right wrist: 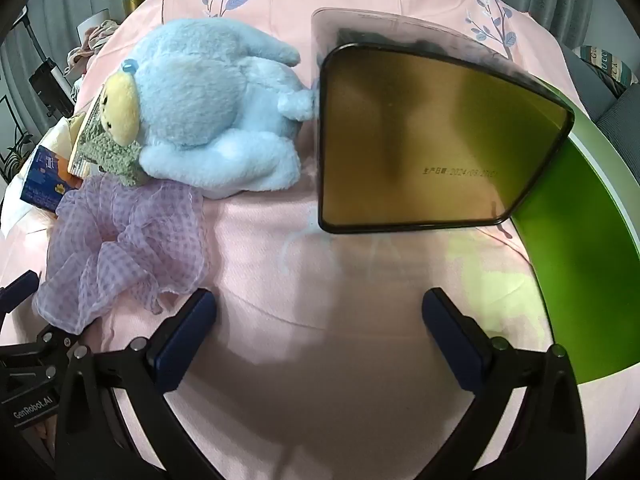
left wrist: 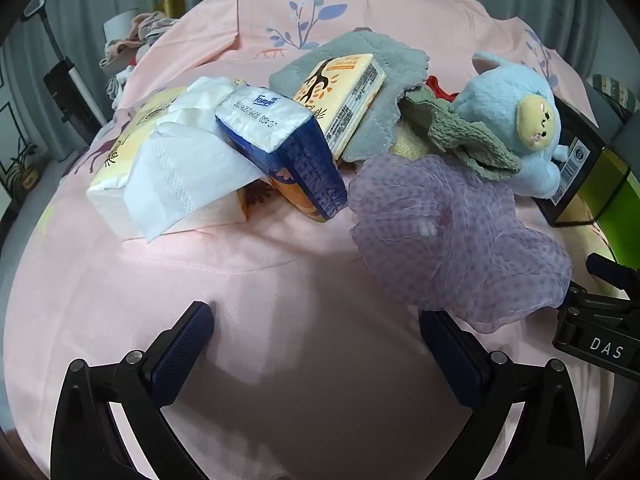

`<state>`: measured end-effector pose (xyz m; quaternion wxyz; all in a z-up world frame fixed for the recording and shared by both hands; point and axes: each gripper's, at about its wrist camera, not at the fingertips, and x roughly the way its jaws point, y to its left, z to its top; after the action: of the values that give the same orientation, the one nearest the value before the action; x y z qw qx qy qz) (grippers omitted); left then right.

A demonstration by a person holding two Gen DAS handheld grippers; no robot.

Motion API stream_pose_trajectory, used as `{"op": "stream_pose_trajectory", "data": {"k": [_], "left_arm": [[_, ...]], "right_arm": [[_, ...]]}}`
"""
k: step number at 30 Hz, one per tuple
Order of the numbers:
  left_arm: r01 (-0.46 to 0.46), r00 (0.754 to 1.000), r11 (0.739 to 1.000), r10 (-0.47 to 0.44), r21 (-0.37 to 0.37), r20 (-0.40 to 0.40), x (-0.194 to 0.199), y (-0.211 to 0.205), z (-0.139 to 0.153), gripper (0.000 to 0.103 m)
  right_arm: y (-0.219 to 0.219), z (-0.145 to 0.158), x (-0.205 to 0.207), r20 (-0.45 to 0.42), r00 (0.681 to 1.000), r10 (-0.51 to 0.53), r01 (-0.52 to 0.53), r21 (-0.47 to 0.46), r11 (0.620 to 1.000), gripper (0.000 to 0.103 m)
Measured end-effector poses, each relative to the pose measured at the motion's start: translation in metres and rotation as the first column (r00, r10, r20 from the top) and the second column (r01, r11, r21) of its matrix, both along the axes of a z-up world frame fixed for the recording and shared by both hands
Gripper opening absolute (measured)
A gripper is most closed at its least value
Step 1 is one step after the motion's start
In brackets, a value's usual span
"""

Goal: Organize soft objects

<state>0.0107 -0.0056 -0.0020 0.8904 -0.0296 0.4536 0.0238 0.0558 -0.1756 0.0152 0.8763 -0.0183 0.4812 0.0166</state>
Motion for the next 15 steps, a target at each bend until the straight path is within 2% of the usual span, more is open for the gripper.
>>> {"op": "stream_pose_trajectory", "data": {"k": [15], "left_arm": [[0.000, 1.000, 1.000, 0.000, 0.002, -0.001, 0.0001, 0.0054, 0.0046, 0.103]], "right_arm": [[0.0000, -0.0001, 0.0000, 0.000, 1.000, 0.000, 0.000, 0.000, 1.000, 0.102]]}}
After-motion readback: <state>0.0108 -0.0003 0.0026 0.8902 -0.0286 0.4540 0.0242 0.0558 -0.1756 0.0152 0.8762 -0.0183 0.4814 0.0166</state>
